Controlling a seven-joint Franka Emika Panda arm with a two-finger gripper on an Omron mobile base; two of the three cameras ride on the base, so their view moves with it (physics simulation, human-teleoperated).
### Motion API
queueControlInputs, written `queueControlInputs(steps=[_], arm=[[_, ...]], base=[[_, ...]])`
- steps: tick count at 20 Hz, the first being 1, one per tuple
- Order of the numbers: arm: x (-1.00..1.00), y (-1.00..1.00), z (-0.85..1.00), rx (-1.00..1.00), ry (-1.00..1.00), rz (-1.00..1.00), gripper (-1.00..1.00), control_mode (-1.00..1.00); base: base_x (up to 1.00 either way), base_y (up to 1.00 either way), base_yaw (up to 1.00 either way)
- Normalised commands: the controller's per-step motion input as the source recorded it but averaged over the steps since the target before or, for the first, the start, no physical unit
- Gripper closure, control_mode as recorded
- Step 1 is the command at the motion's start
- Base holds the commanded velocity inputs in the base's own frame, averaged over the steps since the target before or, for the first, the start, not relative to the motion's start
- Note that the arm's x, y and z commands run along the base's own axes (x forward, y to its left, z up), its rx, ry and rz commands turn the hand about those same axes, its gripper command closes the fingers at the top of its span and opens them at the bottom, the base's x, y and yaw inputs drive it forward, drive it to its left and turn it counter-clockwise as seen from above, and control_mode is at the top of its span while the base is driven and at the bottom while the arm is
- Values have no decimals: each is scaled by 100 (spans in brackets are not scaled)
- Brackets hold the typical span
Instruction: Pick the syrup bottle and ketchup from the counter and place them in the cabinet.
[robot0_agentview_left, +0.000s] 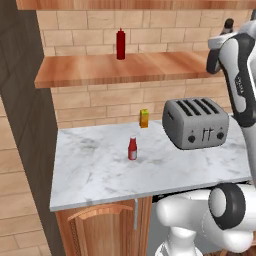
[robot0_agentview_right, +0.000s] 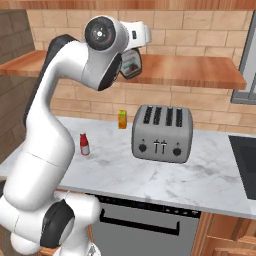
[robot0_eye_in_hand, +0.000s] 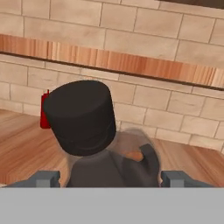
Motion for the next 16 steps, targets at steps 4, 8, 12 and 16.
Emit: queueControlInputs(steps=[4,8,12,16], arm=[[7,-23,1,10,2,-4,100,-100],[5,-38,0,19,7,-6,100,-100],[4,-34,0,21,6,-7,100,-100],[1,-1,0,2,1,0,100,-100]], base=[[0,0,0],[0,0,0],[0,0,0],[0,0,0]])
